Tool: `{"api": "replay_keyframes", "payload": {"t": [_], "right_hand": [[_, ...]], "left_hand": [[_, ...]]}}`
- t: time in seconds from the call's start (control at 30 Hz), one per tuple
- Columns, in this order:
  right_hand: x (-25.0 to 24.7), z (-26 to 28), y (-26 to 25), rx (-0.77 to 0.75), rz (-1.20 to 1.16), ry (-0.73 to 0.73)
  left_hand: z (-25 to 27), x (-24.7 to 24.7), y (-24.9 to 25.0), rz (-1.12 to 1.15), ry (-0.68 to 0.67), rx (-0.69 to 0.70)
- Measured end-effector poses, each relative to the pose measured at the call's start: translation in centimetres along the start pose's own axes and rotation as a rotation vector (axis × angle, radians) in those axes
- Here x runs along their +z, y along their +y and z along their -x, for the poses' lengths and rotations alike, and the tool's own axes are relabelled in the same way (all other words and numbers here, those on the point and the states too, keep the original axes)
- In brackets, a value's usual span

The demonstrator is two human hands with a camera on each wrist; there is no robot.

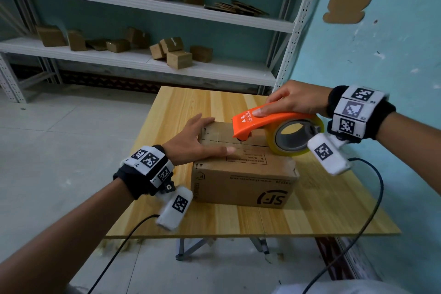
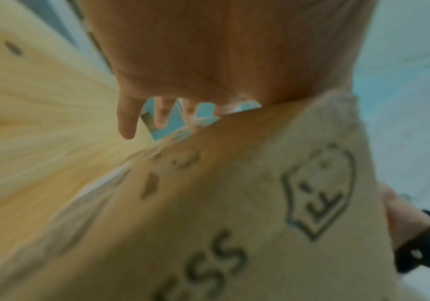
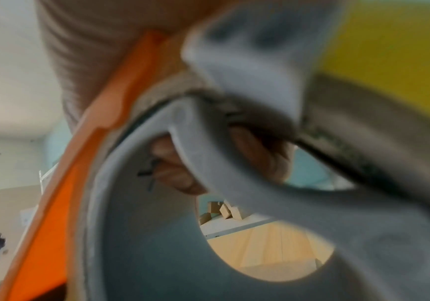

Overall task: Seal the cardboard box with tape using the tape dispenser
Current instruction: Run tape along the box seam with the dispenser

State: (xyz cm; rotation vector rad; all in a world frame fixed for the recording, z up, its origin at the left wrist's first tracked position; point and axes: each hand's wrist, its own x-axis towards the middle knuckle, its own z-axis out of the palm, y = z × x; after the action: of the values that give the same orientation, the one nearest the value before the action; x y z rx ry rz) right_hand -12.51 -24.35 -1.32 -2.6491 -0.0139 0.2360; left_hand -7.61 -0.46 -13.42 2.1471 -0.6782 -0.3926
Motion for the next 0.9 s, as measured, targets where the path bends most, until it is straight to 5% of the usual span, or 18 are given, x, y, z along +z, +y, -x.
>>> {"api": "replay_keyframes", "payload": {"t": [0.13,0.47,0.9], "right_hand": [[0.3,0.1,-0.4,-0.001,-0.04,0.013],[1.8,-0.3,-3.3,-0.032,-0.086,0.014],[2.6,-0.3,-4.7,-0.03,-0.071,0.039]], "left_hand": [[0.6,-0.2,1.1,-0.205,0.007,0.068],[3.2,-1.9,1.6,-0.404,-0.006,-0.008],[4.3,0.5,0.4,-0.613,0.081,0.074]]}}
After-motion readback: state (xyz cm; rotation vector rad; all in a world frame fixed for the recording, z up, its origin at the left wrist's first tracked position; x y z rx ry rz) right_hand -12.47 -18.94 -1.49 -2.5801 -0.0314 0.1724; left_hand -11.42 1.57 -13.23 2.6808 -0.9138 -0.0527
